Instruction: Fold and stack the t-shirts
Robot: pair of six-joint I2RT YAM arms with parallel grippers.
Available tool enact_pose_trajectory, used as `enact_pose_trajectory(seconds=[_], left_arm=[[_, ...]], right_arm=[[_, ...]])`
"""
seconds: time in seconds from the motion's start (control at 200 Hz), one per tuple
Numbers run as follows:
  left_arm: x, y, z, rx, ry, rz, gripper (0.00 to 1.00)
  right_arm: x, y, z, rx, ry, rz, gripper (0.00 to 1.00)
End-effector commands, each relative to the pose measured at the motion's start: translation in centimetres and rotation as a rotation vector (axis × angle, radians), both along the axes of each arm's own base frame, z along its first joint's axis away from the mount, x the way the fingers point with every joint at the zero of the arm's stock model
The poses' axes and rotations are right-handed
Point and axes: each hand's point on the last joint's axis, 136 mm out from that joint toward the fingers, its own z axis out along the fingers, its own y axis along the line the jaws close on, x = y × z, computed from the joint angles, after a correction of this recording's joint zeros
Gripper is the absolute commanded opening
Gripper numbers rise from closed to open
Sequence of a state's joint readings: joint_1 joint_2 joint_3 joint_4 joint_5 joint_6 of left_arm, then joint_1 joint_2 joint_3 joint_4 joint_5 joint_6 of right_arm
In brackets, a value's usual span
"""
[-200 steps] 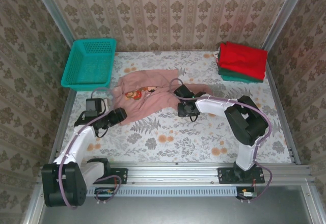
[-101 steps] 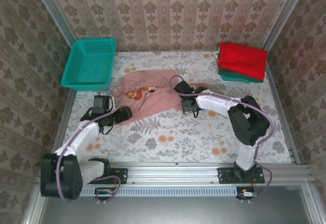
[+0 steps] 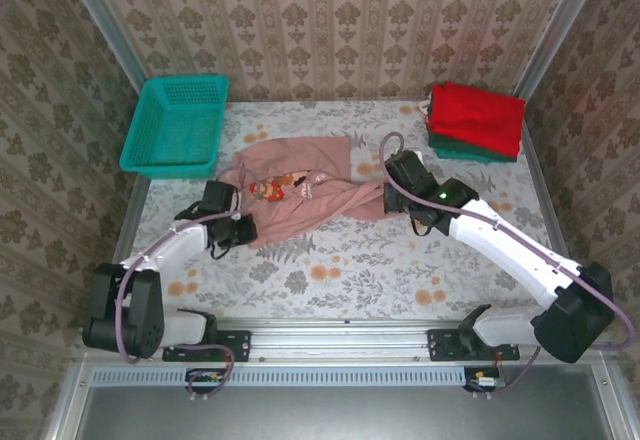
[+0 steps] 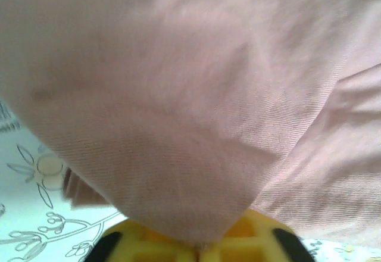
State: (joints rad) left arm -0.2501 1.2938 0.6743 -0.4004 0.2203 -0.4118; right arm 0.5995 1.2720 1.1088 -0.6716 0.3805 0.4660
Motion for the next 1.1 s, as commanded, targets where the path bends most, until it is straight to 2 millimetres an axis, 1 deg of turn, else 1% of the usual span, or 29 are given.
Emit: enact_pose_trajectory(seconds=[0.0,0.16,0.21,0.27,0.325,0.4,0.45,0.465,0.52,0.57,0.635,0.645,0.65,0.715,0.745,0.75,0.805,0.845,0.89,0.955,0.975,1.005,1.015,1.025,1.04,1.045,1.07,1.085,1.095], left_arm=[[1.3,-0.5,5.8,-0.064,-0.129,-0.024,0.00],[2.5,1.2,14.7,-0.094,-0.313,0.032,0.00],[3.1,1.5,17.3,-0.092,-0.363,0.040,0.00],[4.2,1.6,20.6,-0.098,-0.429,0.045,0.00],[5.5,1.4,23.2,-0.109,-0.486,0.032,0.00],[8.0,1.0,26.2,-0.111,-0.536,0.021,0.00],[10.0,0.5,27.7,-0.109,-0.561,0.001,0.00],[10.6,0.5,28.6,-0.109,-0.580,0.000,0.00],[13.2,-0.2,29.9,-0.119,-0.586,-0.035,0.00],[15.5,-0.9,32.3,-0.130,-0.631,-0.076,0.00],[18.3,-1.4,35.6,-0.143,-0.709,-0.114,0.00],[18.6,-1.4,35.6,-0.145,-0.707,-0.120,0.00],[18.6,-1.4,36.4,-0.146,-0.725,-0.123,0.00],[20.2,-1.3,39.4,-0.173,-0.758,-0.138,0.00],[19.8,-1.4,42.0,-0.181,-0.809,-0.156,0.00],[20.0,-1.4,41.8,-0.181,-0.802,-0.159,0.00],[19.5,-1.4,45.0,-0.182,-0.877,-0.173,0.00],[18.5,-1.2,47.0,-0.183,-0.927,-0.177,0.00],[17.2,-1.1,48.2,-0.187,-0.952,-0.184,0.00],[15.5,-1.2,48.2,-0.189,-0.941,-0.203,0.00],[14.5,-1.2,48.6,-0.190,-0.957,-0.210,0.00],[13.8,-1.2,47.6,-0.192,-0.940,-0.210,0.00],[13.3,-1.1,48.0,-0.192,-0.961,-0.208,0.00],[13.2,-1.0,47.2,-0.191,-0.944,-0.200,0.00],[12.9,-0.8,46.7,-0.186,-0.953,-0.186,0.00],[12.6,-0.7,47.1,-0.185,-0.968,-0.182,0.00],[12.1,-0.3,45.6,-0.179,-0.966,-0.151,0.00],[11.4,0.0,45.9,-0.179,-0.997,-0.136,0.00],[11.4,0.1,44.6,-0.179,-0.979,-0.123,0.00]], right_arm=[[-1.5,-2.5,2.3,-0.037,-0.045,-0.031,0.00],[-2.6,-4.2,8.2,0.033,-0.193,-0.068,0.00],[-2.9,-3.7,10.2,0.083,-0.252,-0.042,0.00],[-2.8,-2.9,11.7,0.134,-0.297,-0.015,0.00],[-2.2,-2.1,12.3,0.149,-0.307,0.009,0.00],[0.1,-1.5,12.5,0.103,-0.309,-0.010,0.00],[2.1,-1.4,12.6,0.052,-0.300,-0.047,0.00],[2.7,-1.4,13.0,0.040,-0.302,-0.050,0.00],[5.3,-1.0,13.8,-0.020,-0.311,-0.069,0.00],[7.8,-1.3,14.1,-0.059,-0.294,-0.106,0.00],[10.2,-1.9,16.1,-0.073,-0.310,-0.150,0.00],[10.6,-2.1,16.6,-0.070,-0.314,-0.158,0.00],[10.6,-2.1,16.6,-0.070,-0.314,-0.158,0.00],[11.7,-2.4,19.3,-0.050,-0.355,-0.179,0.00],[12.0,-2.5,20.6,-0.047,-0.384,-0.183,0.00],[12.1,-2.5,20.8,-0.047,-0.387,-0.183,0.00],[12.1,-2.5,23.1,-0.039,-0.432,-0.173,0.00],[11.8,-2.9,24.7,-0.036,-0.458,-0.180,0.00],[11.3,-3.0,25.7,-0.030,-0.481,-0.175,0.00],[10.4,-3.0,26.5,0.002,-0.506,-0.142,0.00],[10.0,-2.9,26.5,0.009,-0.511,-0.129,0.00],[9.5,-2.9,26.4,0.019,-0.514,-0.115,0.00],[9.3,-2.9,26.4,0.024,-0.517,-0.111,0.00],[9.1,-3.0,26.2,0.025,-0.515,-0.107,0.00],[8.8,-3.0,25.9,0.032,-0.512,-0.098,0.00],[8.7,-2.9,25.8,0.035,-0.510,-0.094,0.00],[8.4,-2.9,25.1,0.042,-0.496,-0.081,0.00],[8.2,-2.9,24.4,0.046,-0.480,-0.076,0.00],[8.0,-2.9,24.0,0.049,-0.470,-0.074,0.00]])
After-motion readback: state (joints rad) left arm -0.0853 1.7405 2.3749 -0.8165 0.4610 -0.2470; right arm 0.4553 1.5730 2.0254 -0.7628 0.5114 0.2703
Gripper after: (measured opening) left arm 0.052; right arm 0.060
